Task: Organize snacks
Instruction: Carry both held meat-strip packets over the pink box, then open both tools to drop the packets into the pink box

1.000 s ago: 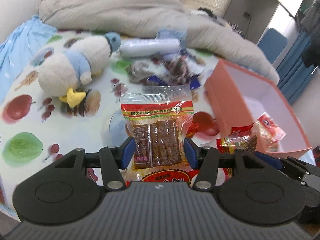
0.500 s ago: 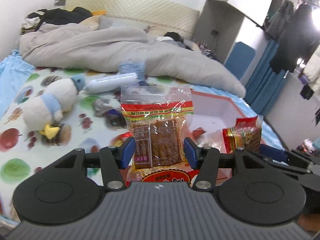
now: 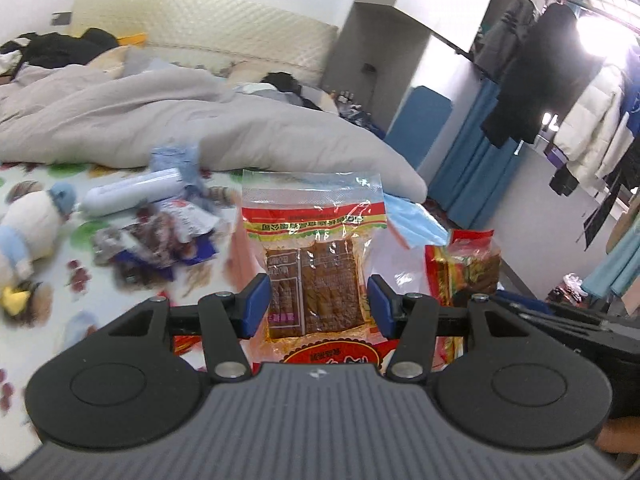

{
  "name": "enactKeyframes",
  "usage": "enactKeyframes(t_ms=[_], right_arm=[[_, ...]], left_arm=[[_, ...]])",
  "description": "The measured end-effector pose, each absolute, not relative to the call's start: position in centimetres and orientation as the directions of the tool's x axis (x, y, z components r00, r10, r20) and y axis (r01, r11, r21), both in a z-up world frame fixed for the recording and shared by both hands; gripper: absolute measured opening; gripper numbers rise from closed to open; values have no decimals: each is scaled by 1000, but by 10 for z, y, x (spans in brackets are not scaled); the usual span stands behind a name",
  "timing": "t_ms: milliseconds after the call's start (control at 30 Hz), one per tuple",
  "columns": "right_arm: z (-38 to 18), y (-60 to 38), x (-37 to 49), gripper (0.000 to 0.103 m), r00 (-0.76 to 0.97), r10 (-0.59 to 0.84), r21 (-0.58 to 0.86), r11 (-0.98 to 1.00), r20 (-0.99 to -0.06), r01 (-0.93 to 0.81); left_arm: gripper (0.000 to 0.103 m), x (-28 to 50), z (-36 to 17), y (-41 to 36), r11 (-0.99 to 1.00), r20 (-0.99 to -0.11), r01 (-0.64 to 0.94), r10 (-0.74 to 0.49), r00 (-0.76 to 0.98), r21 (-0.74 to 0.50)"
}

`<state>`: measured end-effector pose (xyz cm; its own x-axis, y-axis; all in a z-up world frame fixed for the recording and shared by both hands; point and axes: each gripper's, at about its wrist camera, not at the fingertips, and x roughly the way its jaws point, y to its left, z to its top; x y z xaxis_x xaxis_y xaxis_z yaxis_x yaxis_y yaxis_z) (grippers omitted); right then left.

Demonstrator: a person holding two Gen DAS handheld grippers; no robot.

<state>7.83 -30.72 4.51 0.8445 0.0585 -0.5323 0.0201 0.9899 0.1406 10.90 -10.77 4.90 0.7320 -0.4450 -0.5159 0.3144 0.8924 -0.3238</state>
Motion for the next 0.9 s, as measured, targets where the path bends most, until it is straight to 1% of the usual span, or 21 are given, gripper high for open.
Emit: enactKeyframes(t_ms=[67, 167, 333, 500, 667, 767, 900], right_arm=[[39, -319, 90, 54, 837, 42, 121, 992, -545, 29], [25, -342, 107, 54, 816, 40, 137, 989, -577, 49], [-1, -374, 138, 54, 773, 18, 131, 988, -634, 85], [-36, -402, 167, 54, 725, 18, 135, 985, -688, 104], [-63, -414, 189, 54, 679, 17, 114, 988, -734, 100], [-82, -419, 203, 54, 647, 32, 132, 985, -762, 108], [-95, -422, 213, 54, 627, 41, 141, 984, -778, 110]], left_arm=[[59, 123, 46, -126, 893, -526, 322, -447, 724, -315], [59, 150, 34, -154, 890, -559, 336, -455, 693, -308], [59, 197, -2, -194, 881, -632, 347, -472, 615, -321], [59, 239, -39, -226, 883, -699, 360, -461, 547, -300], [59, 279, -75, -243, 880, -753, 367, -455, 474, -301], [59, 294, -90, -251, 883, -781, 372, -439, 443, -286], [59, 306, -103, -259, 887, -798, 368, -427, 426, -278]])
